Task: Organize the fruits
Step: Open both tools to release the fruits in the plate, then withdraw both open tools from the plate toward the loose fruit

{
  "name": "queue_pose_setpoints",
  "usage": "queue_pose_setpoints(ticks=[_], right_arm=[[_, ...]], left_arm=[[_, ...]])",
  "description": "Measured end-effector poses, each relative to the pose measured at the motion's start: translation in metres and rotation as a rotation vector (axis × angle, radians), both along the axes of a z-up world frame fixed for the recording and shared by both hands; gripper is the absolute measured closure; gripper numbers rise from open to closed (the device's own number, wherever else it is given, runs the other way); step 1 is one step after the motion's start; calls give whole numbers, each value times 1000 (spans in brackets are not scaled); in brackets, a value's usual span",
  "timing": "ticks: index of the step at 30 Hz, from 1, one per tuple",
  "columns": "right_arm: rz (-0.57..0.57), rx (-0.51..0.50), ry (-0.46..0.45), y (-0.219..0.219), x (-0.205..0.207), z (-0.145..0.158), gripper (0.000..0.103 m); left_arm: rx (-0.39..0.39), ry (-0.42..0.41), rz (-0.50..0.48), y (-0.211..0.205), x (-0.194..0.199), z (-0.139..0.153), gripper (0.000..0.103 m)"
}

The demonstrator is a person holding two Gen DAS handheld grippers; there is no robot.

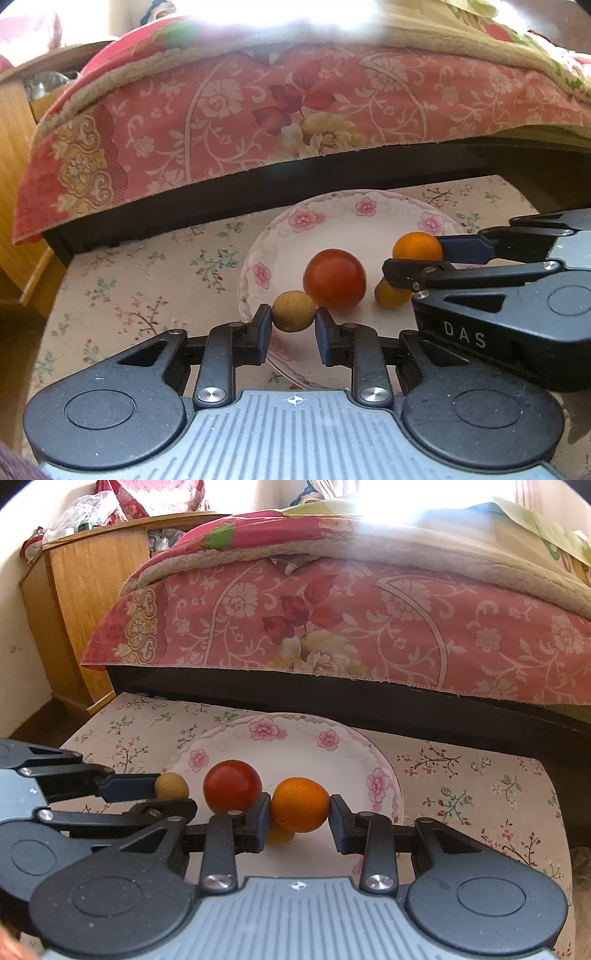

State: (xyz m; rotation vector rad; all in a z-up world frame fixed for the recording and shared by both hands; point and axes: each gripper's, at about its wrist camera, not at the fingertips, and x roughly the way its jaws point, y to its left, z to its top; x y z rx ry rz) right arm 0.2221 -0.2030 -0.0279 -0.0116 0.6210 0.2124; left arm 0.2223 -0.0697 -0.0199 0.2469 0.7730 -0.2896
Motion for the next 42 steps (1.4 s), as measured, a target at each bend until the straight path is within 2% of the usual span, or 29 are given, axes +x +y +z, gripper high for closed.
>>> queue_pose_setpoints(ticks=[9,13,24,31,42], right_arm=[[-20,2,9,-7,-1,0,64],[-21,14,1,-10,-4,6,55],[-61,28,-12,-23,-22,28,55],[-25,4,-22,-15,-44,40,55],[44,-52,48,-5,-84,27,55]], left_arm=[[-9,1,-11,-5,-2,1,61],[-11,-8,-9,-3,-5,6,57],[-40,-34,12,6,-21,27,55],[-46,-39,5,16,-41,35,53],[-48,-10,4,41,-76,33,52]])
